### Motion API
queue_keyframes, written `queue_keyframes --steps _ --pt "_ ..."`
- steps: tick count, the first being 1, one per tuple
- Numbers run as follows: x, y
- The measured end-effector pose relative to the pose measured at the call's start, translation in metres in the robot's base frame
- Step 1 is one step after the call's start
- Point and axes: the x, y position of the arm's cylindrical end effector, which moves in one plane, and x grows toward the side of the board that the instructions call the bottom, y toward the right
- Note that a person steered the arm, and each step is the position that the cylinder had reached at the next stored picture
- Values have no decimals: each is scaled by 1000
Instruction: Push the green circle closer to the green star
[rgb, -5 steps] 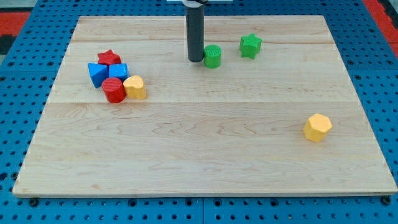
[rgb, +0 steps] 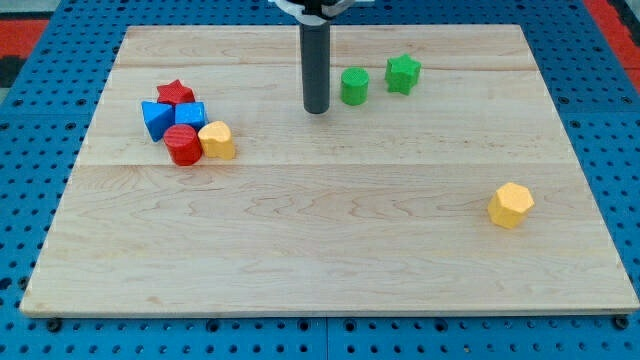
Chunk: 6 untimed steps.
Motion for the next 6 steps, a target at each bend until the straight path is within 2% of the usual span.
queue_keyframes --steps 4,5,6 --pt "-81 32" --pt "-68 -9" --pt "-62 -14"
